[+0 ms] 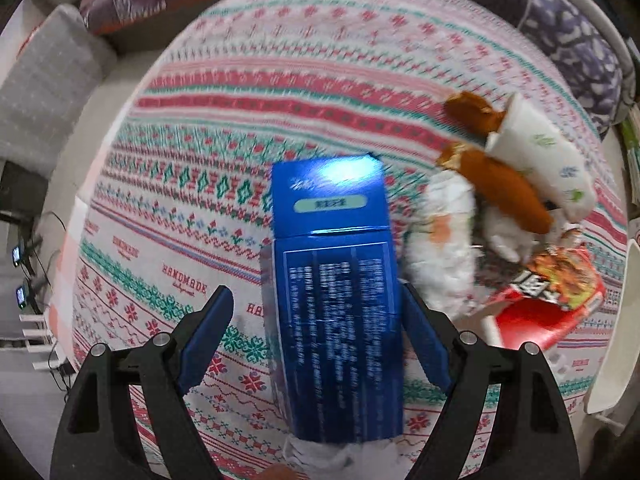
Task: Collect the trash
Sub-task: 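Move the left tool to the table and grasp the blue toothpaste box, then grasp the crumpled white plastic bag with the right tool while the left tool holds the box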
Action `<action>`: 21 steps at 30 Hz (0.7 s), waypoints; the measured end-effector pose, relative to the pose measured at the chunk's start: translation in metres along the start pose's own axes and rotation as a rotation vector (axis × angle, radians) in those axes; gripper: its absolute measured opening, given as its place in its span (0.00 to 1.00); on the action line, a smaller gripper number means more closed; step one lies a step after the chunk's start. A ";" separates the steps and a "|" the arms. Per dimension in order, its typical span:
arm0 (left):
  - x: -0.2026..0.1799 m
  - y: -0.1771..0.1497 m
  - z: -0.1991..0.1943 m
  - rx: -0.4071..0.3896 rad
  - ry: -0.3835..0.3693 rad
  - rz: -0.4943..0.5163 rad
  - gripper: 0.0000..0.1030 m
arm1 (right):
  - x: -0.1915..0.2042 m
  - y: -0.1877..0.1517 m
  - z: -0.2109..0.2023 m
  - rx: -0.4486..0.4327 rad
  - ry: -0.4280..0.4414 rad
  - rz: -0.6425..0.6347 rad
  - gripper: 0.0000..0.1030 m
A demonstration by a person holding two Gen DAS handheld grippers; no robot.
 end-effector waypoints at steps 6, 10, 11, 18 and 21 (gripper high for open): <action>0.001 -0.005 0.016 0.048 -0.043 0.003 0.79 | 0.054 -0.019 0.008 0.071 0.140 -0.158 0.93; 0.005 -0.006 0.016 0.042 -0.098 -0.008 0.61 | 0.084 -0.032 0.009 0.113 0.232 -0.230 0.93; 0.008 -0.006 0.015 0.035 -0.098 -0.008 0.57 | 0.090 -0.035 0.009 0.122 0.252 -0.243 0.93; 0.034 -0.004 -0.005 -0.024 -0.116 -0.023 0.53 | 0.134 -0.051 0.011 0.144 0.316 -0.359 0.93; 0.044 0.000 -0.021 -0.061 -0.112 -0.035 0.53 | 0.152 -0.054 0.015 0.144 0.318 -0.398 0.93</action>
Point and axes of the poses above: each gripper's, at about its wrist camera, not at the fingertips, and z roughly the way its jaws point, x to its left, y to its top, the point moved 8 cm from there along z, roughly the way its jaws point, and after that the axes turned 7 degrees about z, right-handed, at the moved point
